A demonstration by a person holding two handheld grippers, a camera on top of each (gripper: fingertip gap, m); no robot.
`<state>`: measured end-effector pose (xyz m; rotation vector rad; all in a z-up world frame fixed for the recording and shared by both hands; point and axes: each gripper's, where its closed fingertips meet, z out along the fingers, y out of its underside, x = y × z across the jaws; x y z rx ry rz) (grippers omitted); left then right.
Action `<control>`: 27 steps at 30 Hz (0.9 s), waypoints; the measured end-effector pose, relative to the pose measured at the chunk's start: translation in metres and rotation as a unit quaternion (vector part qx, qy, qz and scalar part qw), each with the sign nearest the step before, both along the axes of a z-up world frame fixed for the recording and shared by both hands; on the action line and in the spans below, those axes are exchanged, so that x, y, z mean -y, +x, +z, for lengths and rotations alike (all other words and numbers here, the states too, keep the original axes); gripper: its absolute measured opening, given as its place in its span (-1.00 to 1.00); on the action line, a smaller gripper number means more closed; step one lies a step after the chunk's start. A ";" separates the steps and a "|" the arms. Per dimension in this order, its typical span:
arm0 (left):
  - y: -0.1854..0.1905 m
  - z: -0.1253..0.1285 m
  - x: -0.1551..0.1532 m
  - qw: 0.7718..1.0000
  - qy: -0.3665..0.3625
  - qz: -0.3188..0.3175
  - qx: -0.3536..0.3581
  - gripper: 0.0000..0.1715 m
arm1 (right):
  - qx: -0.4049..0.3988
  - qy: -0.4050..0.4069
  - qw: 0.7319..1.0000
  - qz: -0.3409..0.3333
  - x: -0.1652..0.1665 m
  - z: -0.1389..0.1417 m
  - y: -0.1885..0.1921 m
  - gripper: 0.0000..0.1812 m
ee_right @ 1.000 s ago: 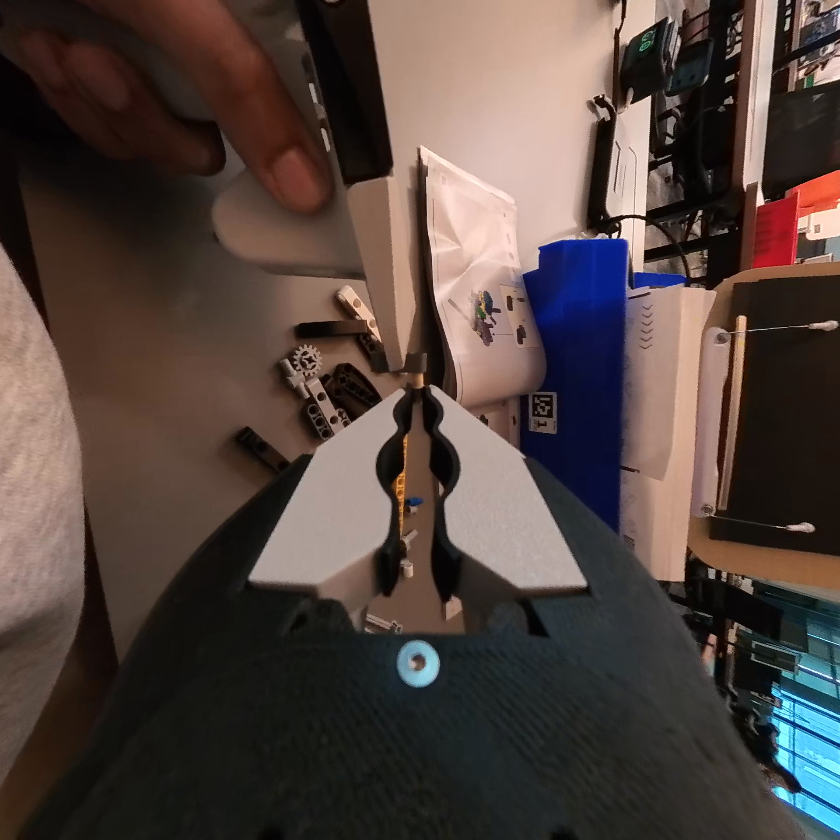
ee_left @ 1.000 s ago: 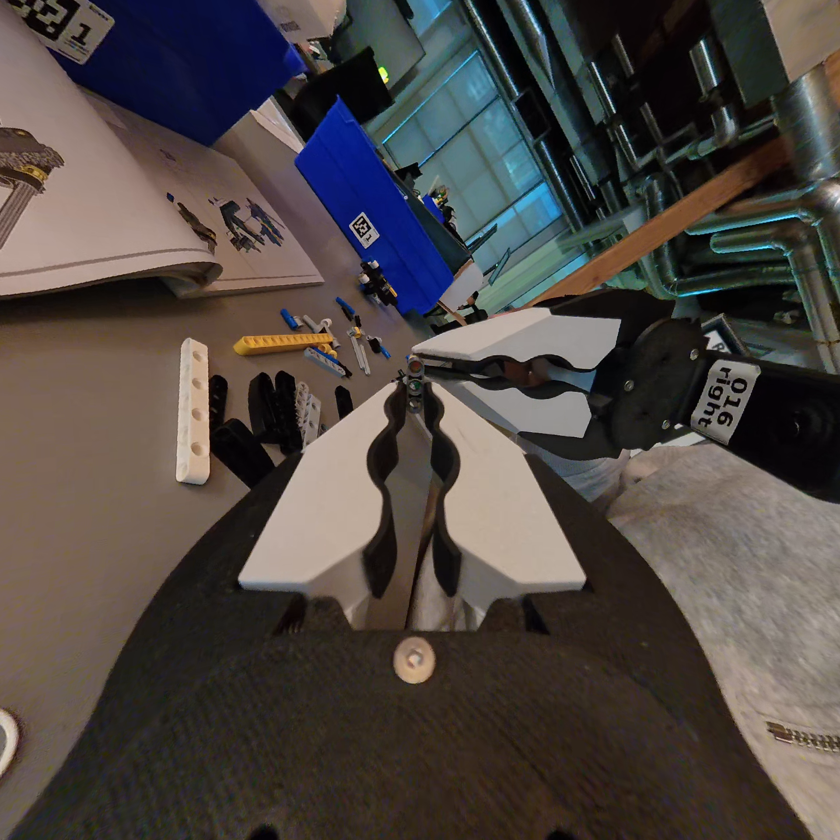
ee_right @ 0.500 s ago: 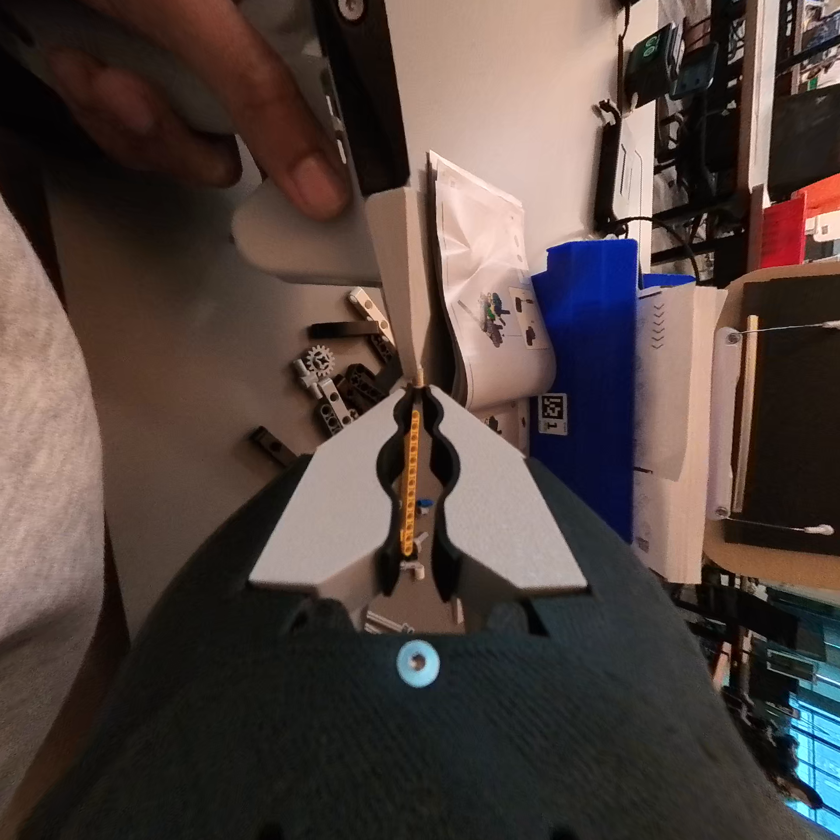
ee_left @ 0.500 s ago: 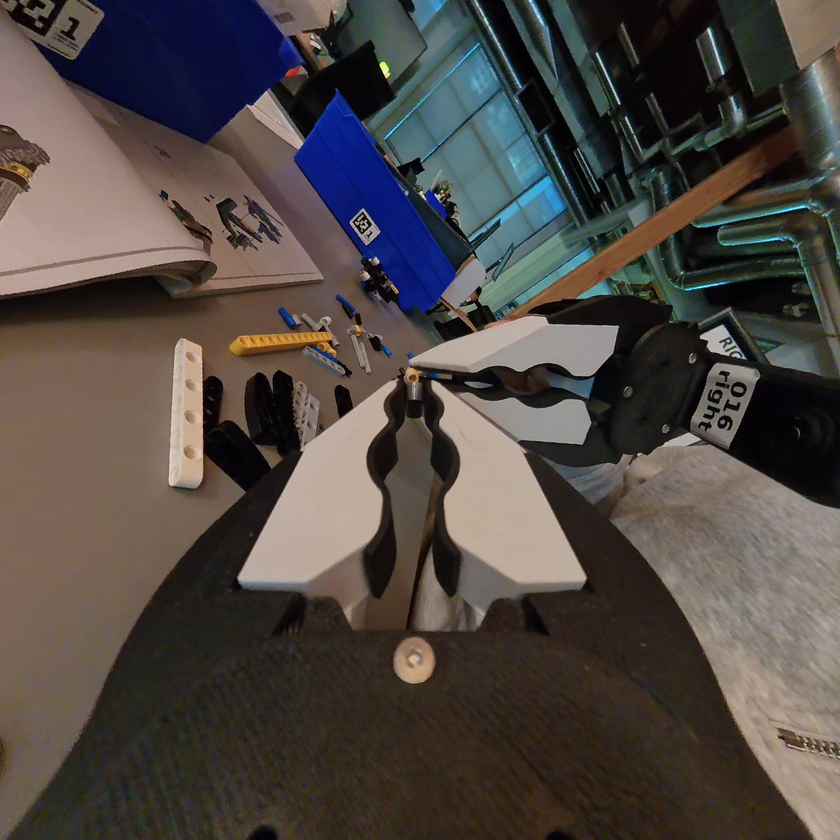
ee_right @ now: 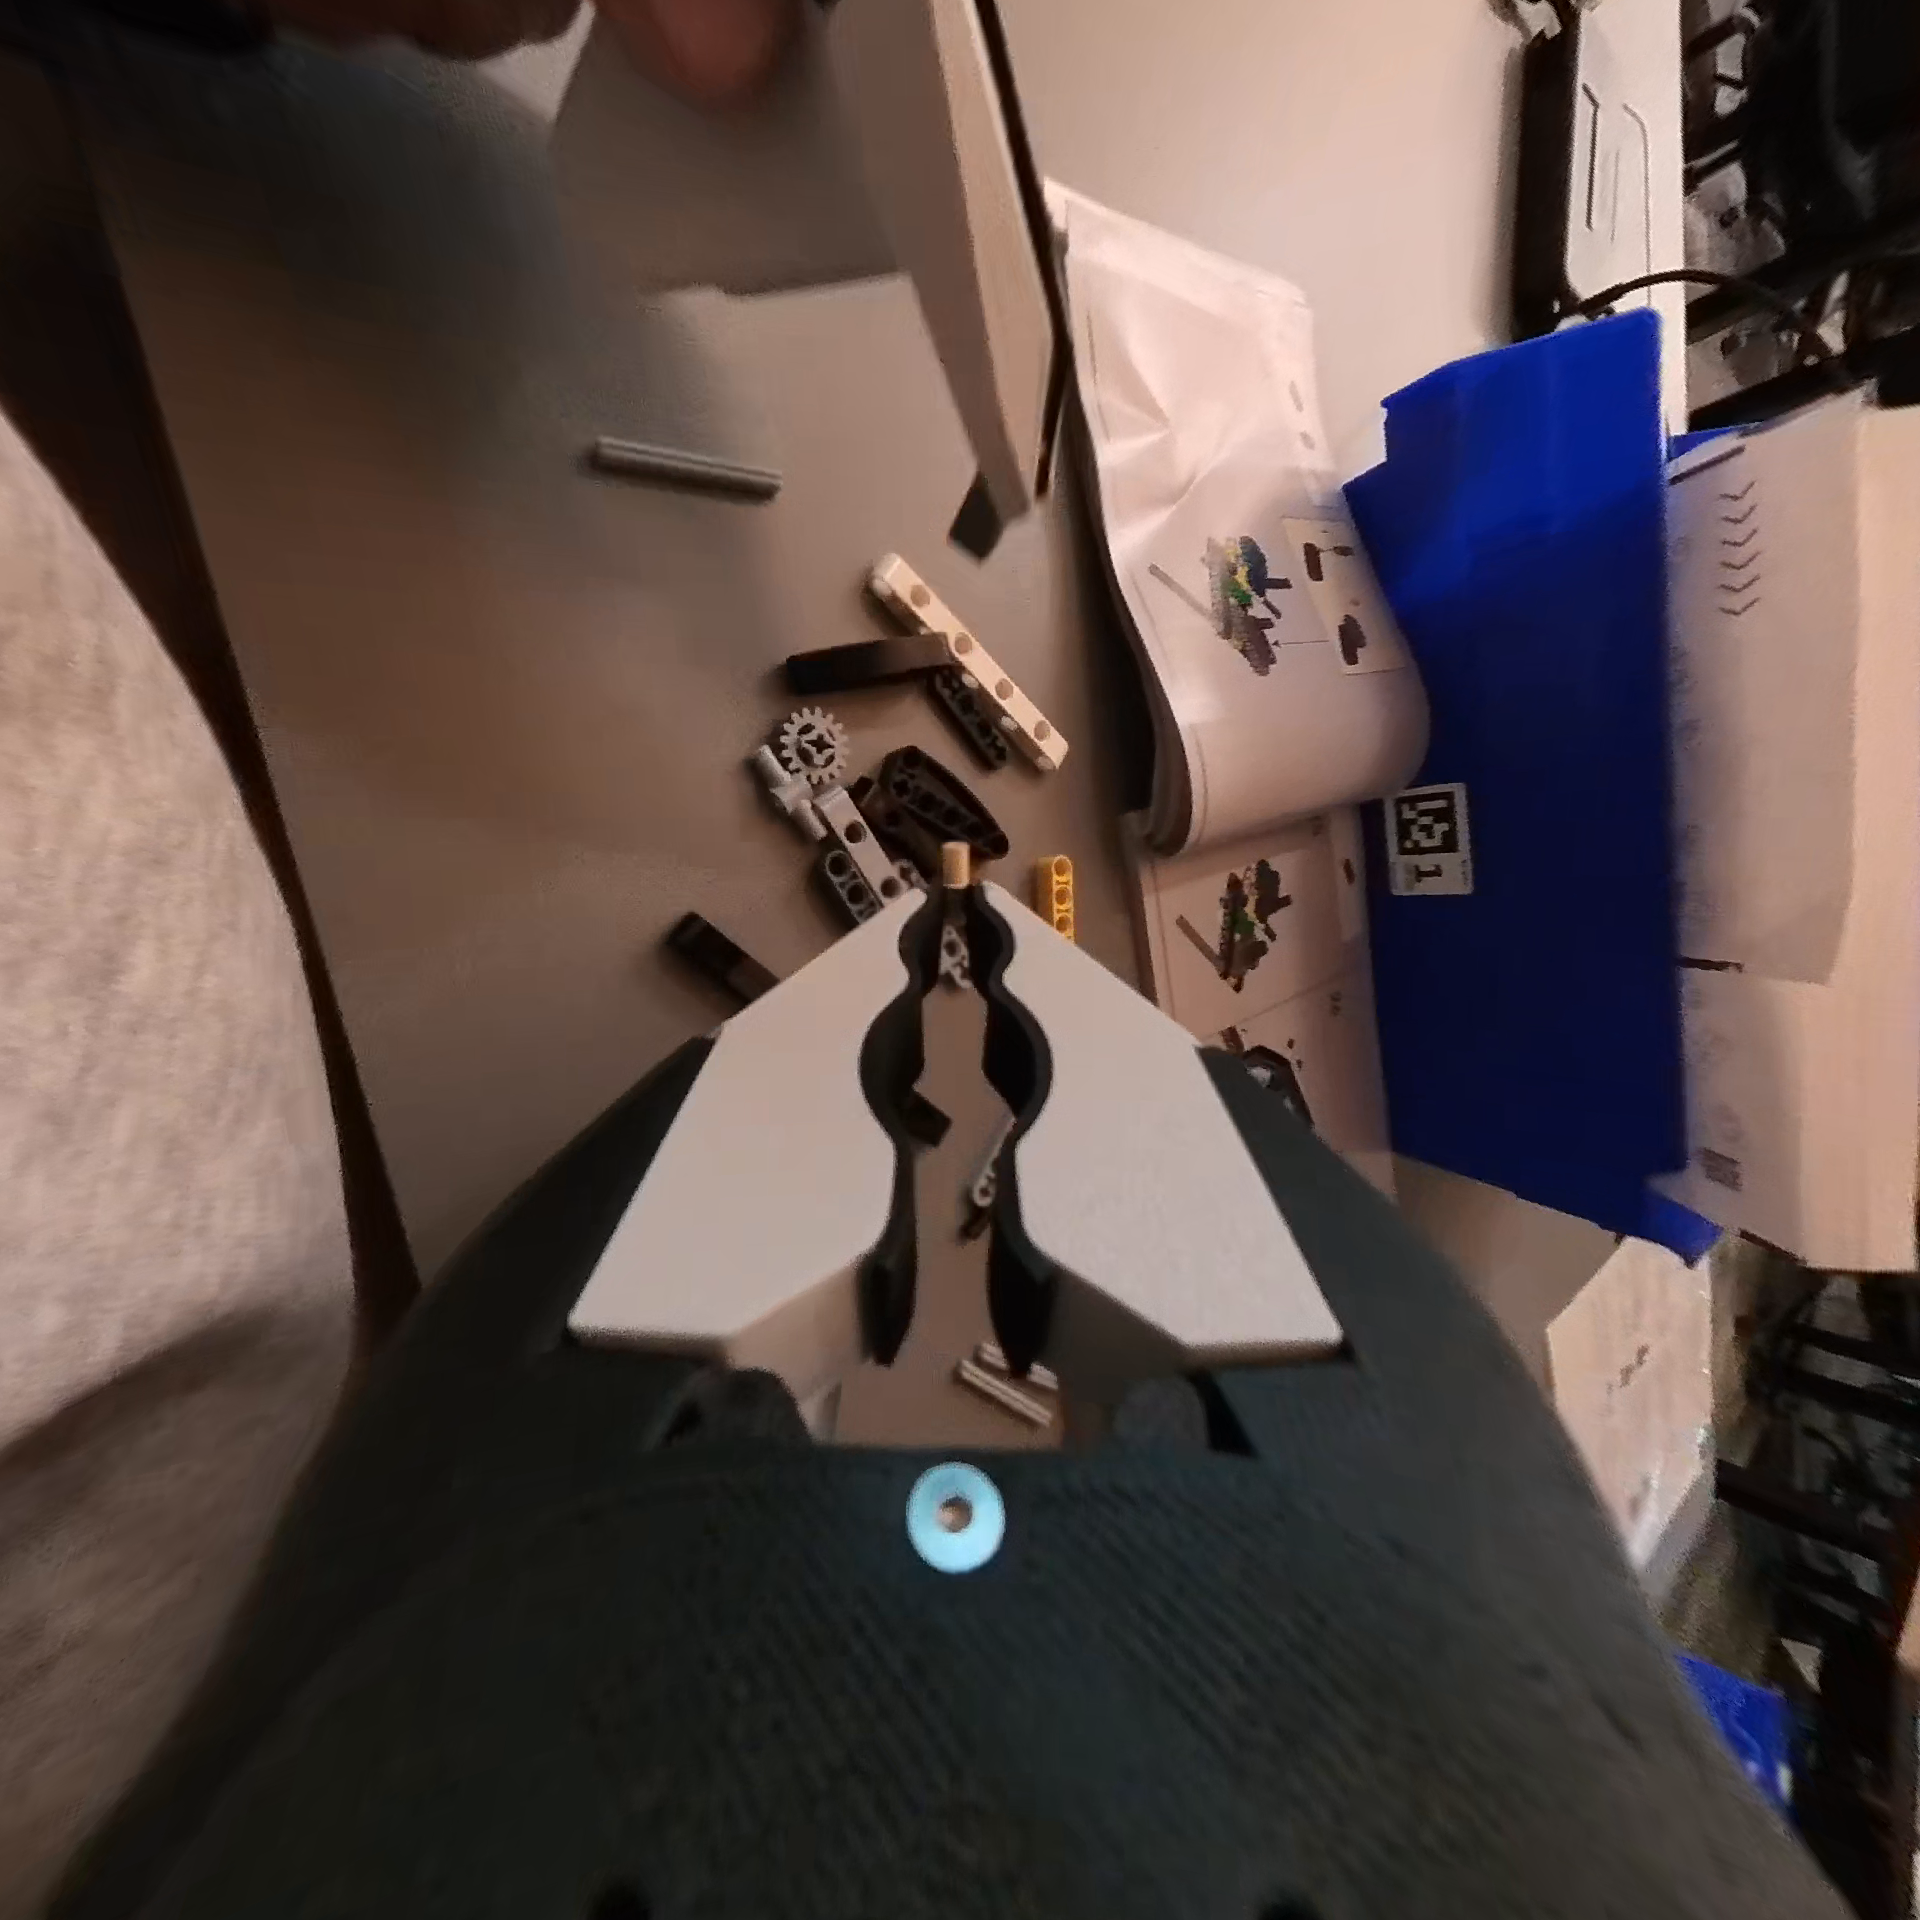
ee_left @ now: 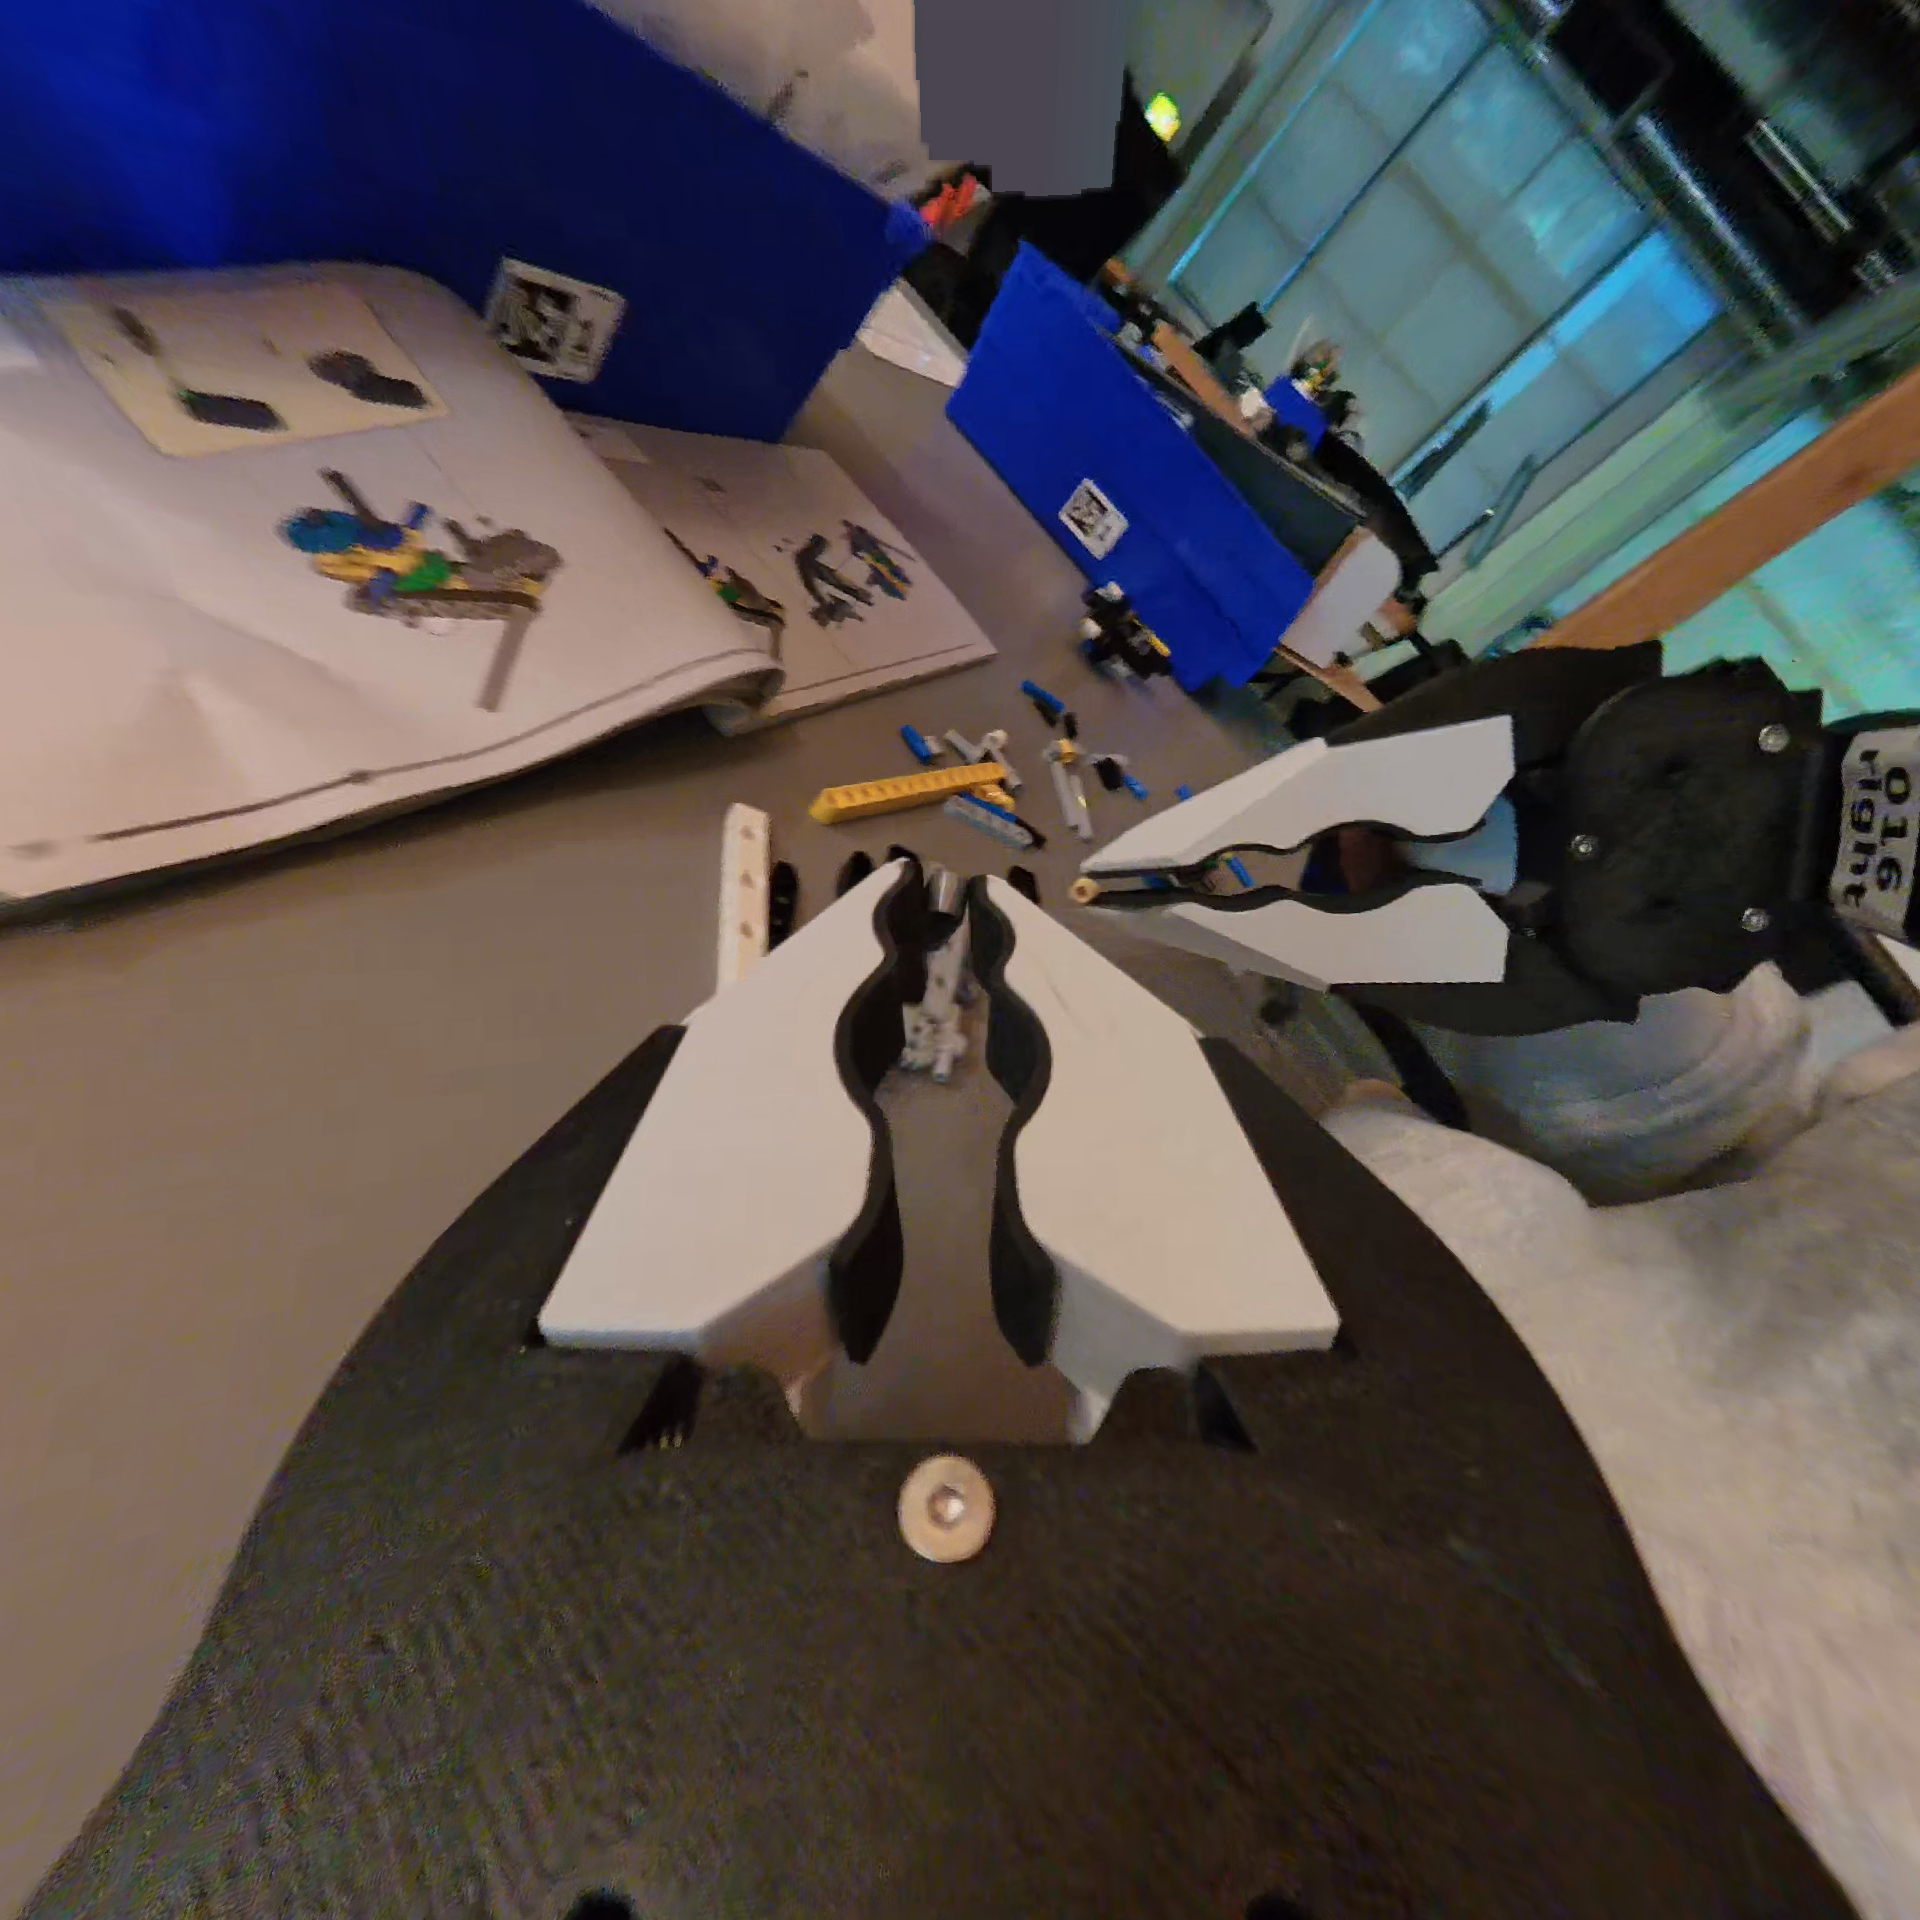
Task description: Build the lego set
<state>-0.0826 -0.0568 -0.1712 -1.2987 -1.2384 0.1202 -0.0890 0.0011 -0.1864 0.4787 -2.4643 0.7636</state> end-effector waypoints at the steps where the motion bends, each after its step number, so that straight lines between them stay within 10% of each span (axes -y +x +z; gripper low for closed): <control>1: 0.000 0.001 0.011 1.000 -0.001 0.015 0.000 -0.92 | 0.007 -0.006 1.000 0.001 0.001 0.000 0.001 -0.97; 5: 0.009 -0.010 0.027 0.999 -0.017 0.016 0.038 -0.92 | 0.023 -0.027 0.999 0.000 0.002 0.001 -0.002 -0.97; 14: 0.035 -0.031 -0.049 0.983 -0.056 -0.162 0.057 -0.91 | 0.034 -0.062 0.993 -0.094 -0.020 0.013 -0.037 -0.97; 27: 0.051 -0.056 -0.047 0.965 -0.151 -0.189 0.102 -0.93 | 0.057 -0.108 0.981 -0.152 -0.048 0.024 -0.052 -0.97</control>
